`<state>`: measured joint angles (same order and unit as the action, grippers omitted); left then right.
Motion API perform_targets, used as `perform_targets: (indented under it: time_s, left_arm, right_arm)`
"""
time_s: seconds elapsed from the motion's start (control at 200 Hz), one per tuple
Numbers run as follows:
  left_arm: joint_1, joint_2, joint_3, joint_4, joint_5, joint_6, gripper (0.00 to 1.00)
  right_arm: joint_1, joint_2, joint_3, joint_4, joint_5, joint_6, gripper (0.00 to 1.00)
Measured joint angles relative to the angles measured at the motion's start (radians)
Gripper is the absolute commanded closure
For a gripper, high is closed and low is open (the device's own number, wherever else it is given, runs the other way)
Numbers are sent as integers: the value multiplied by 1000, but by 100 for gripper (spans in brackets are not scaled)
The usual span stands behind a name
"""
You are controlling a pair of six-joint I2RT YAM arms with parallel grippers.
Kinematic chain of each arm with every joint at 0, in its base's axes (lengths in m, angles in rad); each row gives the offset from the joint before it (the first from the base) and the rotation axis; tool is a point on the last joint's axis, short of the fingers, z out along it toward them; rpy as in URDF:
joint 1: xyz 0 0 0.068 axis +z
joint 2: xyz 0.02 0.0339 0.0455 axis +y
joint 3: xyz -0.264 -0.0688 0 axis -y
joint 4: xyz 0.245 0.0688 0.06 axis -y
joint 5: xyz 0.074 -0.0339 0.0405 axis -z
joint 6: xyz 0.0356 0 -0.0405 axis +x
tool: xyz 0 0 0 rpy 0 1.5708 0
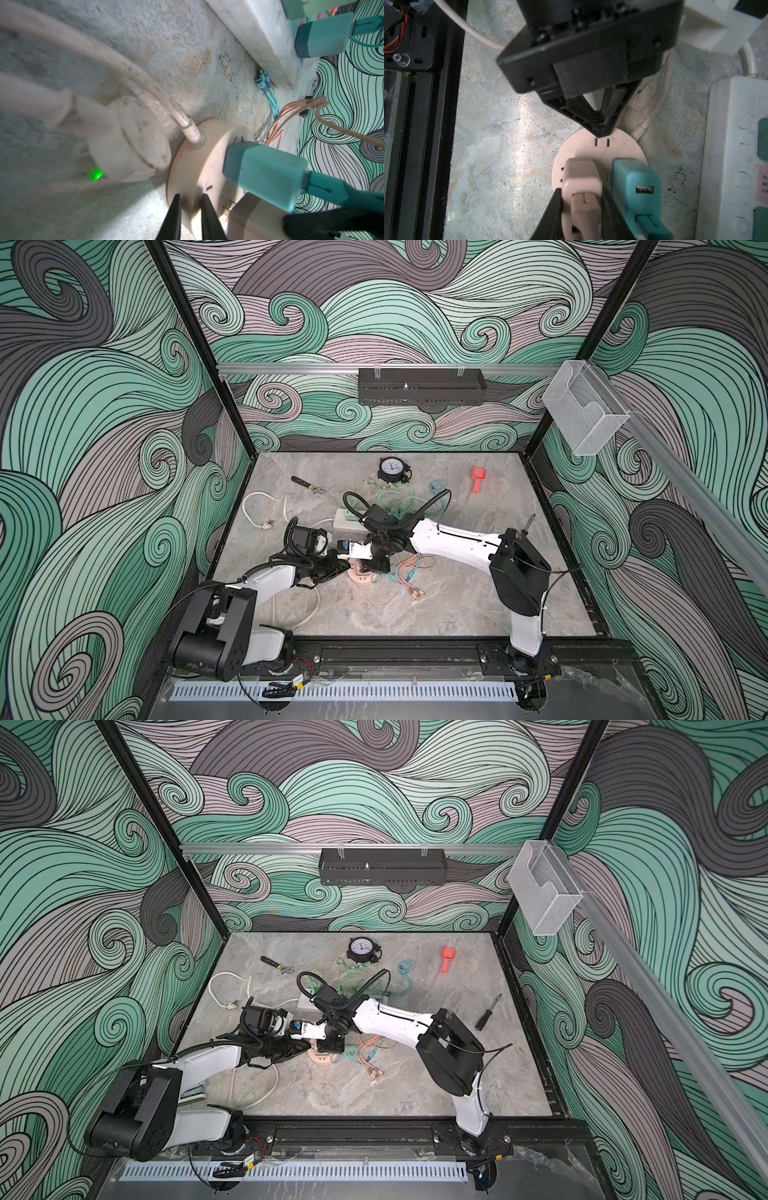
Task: Insert the plug
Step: 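Lower the pale pink charger's prongs into the pink socket beside the teal charger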
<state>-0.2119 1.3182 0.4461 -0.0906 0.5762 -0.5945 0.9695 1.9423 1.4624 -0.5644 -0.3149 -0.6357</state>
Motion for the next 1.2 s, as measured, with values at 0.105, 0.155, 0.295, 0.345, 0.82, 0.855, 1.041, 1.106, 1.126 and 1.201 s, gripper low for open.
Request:
perform_targets:
  time_s: [0.105,0.155,0.295,0.345,0.82,0.855,1.041,1.106,1.126,1.201]
  left_arm:
    - [0,0,3,-5,-2,0,83]
    - [0,-3,3,-8,-4,0,83]
    - [0,-14,3,-22,-12,0,84]
    - [0,-14,3,-23,-13,0,84]
    - [0,-61,24,-74,-58,0,85]
    - [0,-67,27,-81,-61,0,85]
    - [9,-121,63,-137,-99,0,81]
    - [15,-143,82,-161,-122,3,75]
    - [19,-151,89,-169,-130,6,72]
    - [32,-171,114,-199,-168,14,58]
  right_arm:
    - [5,0,0,0,13,0,100]
    - [9,0,0,0,24,0,100]
    - [20,11,-3,5,55,1,100]
    - [21,14,-3,8,58,5,100]
    - [26,-37,-135,163,72,77,100]
    - [29,-45,-154,186,72,82,100]
    - [33,-67,-222,282,75,110,100]
    - [33,-69,-226,295,76,120,100]
    - [34,-71,-226,297,76,122,100]
    - [36,-75,-226,301,81,133,97]
